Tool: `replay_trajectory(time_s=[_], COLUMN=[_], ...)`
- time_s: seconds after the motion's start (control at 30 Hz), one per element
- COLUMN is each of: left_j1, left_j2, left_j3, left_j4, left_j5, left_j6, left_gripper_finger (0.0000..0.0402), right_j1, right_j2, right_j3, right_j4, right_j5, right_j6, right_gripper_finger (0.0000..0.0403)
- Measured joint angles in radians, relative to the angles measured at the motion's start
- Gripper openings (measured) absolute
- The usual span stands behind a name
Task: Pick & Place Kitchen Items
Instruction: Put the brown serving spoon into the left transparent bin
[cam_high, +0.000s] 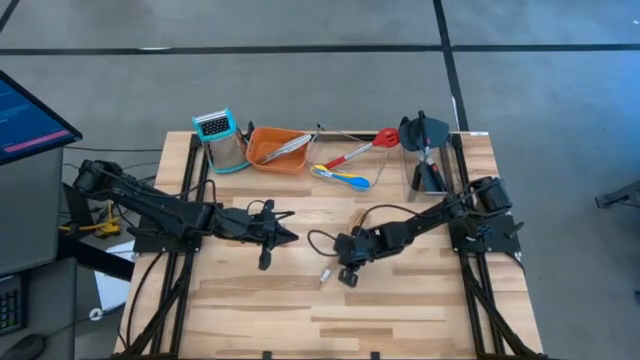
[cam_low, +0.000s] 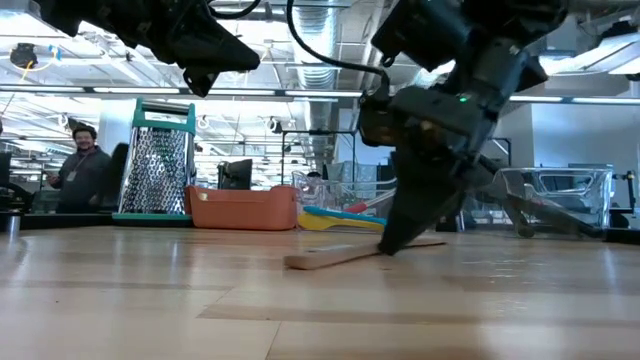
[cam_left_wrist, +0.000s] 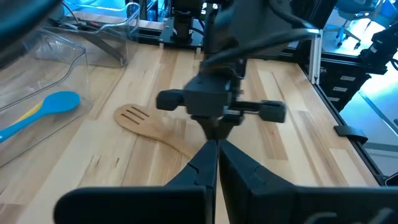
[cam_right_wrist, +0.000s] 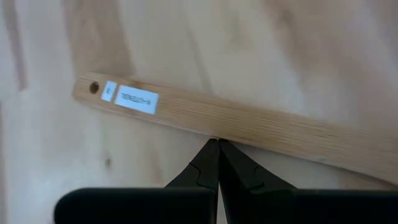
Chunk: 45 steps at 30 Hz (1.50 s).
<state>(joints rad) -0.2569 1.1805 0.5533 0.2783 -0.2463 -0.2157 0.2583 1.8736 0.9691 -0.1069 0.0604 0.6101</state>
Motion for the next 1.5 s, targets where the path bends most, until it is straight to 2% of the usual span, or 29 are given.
replay_trajectory(time_s=[0.37, 0.53, 0.67, 0.83, 0.93, 1.03, 1.1, 1.33, 1.5], left_j1=[0.000, 0.000, 0.000, -0.033, -0.079, -0.128, -0.151, -0.203, -0.210], left_j2=[0.000, 0.000, 0.000, 0.000, 0.014, 0.055, 0.095, 0.272, 0.361], left_j3=[0.000, 0.000, 0.000, -0.008, -0.020, -0.021, -0.021, -0.021, 0.004], left_j4=[0.000, -0.001, -0.002, 0.006, 0.010, 0.020, 0.055, 0.226, 0.259], left_j5=[0.000, 0.000, 0.014, 0.021, -0.051, -0.125, -0.132, -0.133, -0.135], left_j6=[0.000, 0.000, -0.003, -0.034, -0.077, -0.129, -0.140, -0.191, -0.238], left_gripper_finger=[0.0001, 0.0001, 0.0001, 0.0001, 0.0001, 0.0001, 0.0001, 0.0001, 0.0001], right_j1=[-0.113, -0.143, -0.142, -0.141, -0.142, -0.141, -0.141, -0.151, -0.176], right_j2=[0.002, 0.001, -0.030, -0.094, -0.147, -0.191, -0.223, -0.311, -0.337], right_j3=[-0.002, 0.000, 0.029, 0.060, 0.061, 0.061, 0.055, -0.044, -0.170], right_j4=[0.096, 0.116, 0.084, -0.082, -0.162, -0.239, -0.255, -0.189, -0.085], right_j5=[0.039, 0.022, -0.021, -0.018, 0.002, 0.026, 0.027, 0.024, 0.024], right_j6=[-0.069, -0.092, -0.146, -0.204, -0.226, -0.234, -0.262, -0.288, -0.274], right_gripper_finger=[0.0000, 0.0000, 0.0000, 0.0000, 0.0000, 0.0000, 0.0000, 0.0000, 0.0000])
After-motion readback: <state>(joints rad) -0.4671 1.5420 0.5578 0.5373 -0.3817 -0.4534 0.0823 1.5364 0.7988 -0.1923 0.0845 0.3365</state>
